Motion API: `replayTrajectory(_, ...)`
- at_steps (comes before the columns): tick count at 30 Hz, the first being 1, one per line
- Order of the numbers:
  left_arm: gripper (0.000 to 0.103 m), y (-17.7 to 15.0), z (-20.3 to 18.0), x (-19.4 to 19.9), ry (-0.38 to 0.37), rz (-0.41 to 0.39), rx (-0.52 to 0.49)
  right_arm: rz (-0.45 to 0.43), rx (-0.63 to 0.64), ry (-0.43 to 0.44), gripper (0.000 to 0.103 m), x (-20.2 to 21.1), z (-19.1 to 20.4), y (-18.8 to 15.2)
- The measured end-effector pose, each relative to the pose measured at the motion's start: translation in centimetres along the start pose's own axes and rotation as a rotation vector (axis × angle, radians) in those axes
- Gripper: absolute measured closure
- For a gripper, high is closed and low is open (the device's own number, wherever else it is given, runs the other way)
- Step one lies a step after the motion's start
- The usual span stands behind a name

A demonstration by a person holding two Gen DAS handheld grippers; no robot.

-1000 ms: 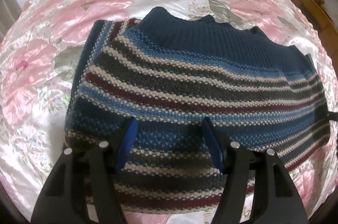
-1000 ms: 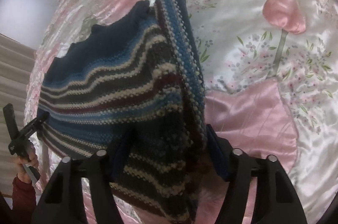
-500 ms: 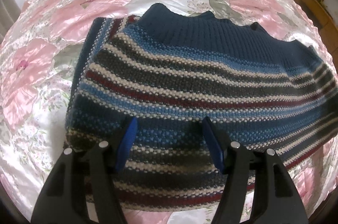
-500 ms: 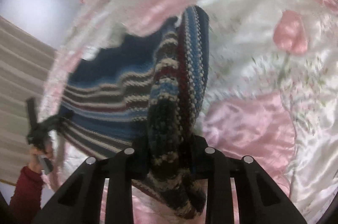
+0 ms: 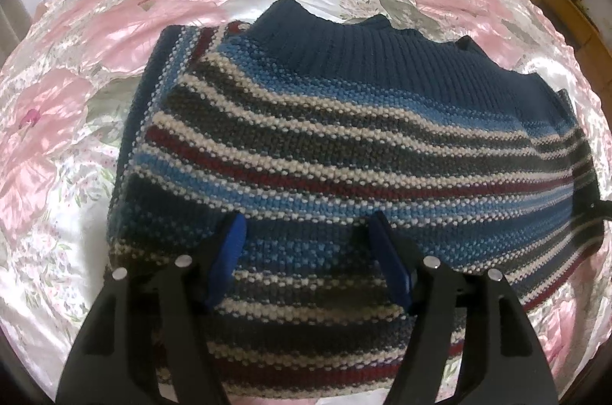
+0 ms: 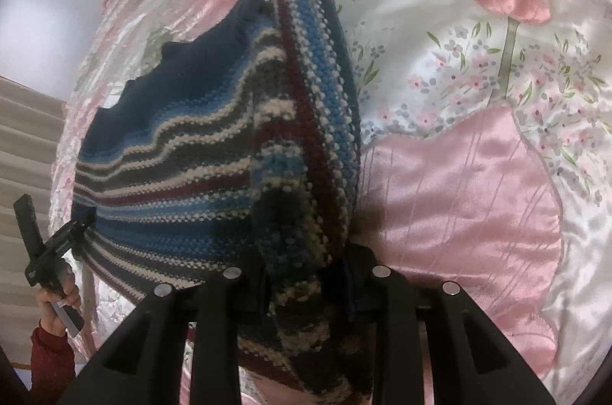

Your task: Fold small clothes

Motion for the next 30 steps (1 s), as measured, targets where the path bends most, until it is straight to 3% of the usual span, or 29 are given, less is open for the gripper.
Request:
replayTrajectory(7,0.035,0.2,0.1,1.8,0.006,0.014,0.003,0.005,-0.03,-0.068,0.074,1.5,2.3,0.8)
replayTrajectory(15,0.031,-0.5,1.9,4.0,-0.027,-0.016,0.002,-0.012,0.089,-0.038,0.074,2.4,11.2,2.2)
replayTrajectory(23,0.031,-0.1,3.5,4.4,-0.04,-0.034,0.025,0.049,0.301,-0.033,0.074,-1.4,20.5,0.4)
replayTrajectory(30,0.031,-0.1,4.0,4.1,-0.052,-0.026,0.054,0.122,0.407,-0.084,0.072,-6.6,22.9,-2.3)
Point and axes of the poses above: each gripper's, at about its wrist camera, not at the fingertips, and x roughly against the way its jaws point, z to its left, y to its top, the point moved 7 cm from there along -x, roughly the way its jaws point, and after that the axes turned 8 degrees about y, right-handed, at the moved point
